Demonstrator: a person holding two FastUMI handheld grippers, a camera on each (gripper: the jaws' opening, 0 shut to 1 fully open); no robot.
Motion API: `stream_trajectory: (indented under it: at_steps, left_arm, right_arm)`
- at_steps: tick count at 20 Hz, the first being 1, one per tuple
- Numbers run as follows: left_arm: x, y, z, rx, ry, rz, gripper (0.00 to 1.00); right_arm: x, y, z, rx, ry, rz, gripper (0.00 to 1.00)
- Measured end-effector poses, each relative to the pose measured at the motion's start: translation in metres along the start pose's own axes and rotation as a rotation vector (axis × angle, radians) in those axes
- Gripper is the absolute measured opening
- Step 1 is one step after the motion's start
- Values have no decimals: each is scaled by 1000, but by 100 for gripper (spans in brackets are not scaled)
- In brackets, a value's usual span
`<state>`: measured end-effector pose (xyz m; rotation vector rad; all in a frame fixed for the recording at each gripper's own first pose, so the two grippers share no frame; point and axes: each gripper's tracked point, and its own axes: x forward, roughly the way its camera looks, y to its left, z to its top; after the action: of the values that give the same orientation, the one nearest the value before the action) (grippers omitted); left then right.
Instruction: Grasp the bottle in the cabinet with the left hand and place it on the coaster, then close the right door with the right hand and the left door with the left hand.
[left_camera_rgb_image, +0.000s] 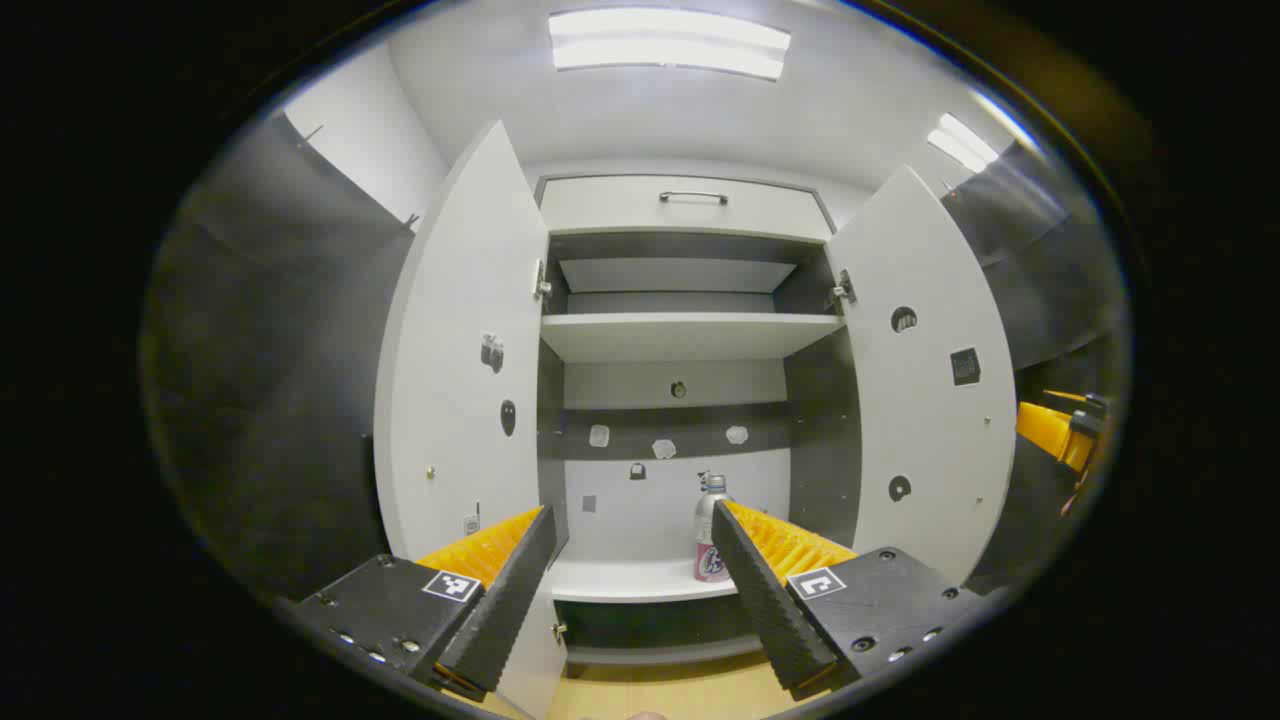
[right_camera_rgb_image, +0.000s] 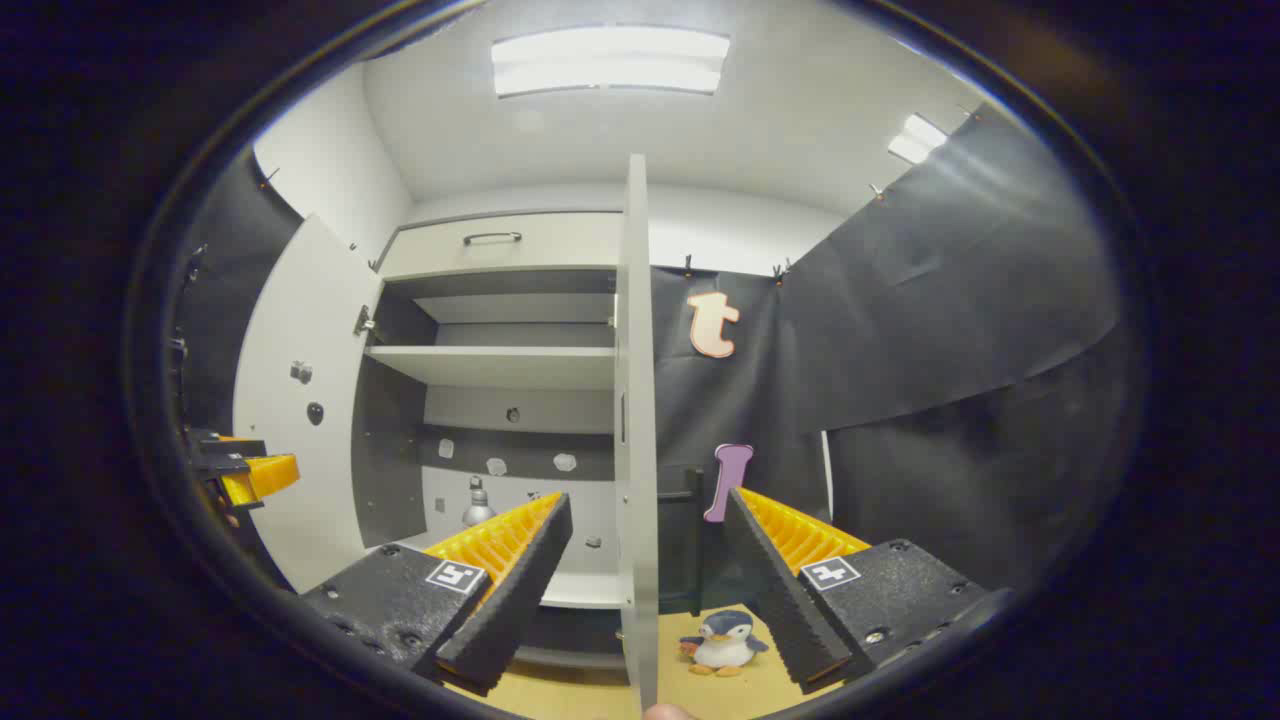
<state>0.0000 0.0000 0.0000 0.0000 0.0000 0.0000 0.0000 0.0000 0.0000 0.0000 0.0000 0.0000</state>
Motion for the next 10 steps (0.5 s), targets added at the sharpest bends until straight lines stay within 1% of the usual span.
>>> stream_trajectory:
  at_steps: [1,2,3,4,6,10]
  left_arm:
    - [3,-1,0,-4,2,6,100]
    - [5,-3,0,-10,0,8,96]
    - [7,-5,2,-12,-3,6,100]
    - [10,-6,4,-12,-8,8,100]
    - [17,-9,8,0,-11,15,100]
    - [29,-20,7,19,-13,13,100]
  right_arm:
    - [3,-3,2,-2,-7,9,99]
    - [7,-3,5,3,-17,18,99]
    - [9,-4,6,8,-21,26,99]
    - [10,-4,7,9,-25,33,98]
    - [13,-6,8,8,-32,42,99]
    - [13,-17,5,1,-26,37,98]
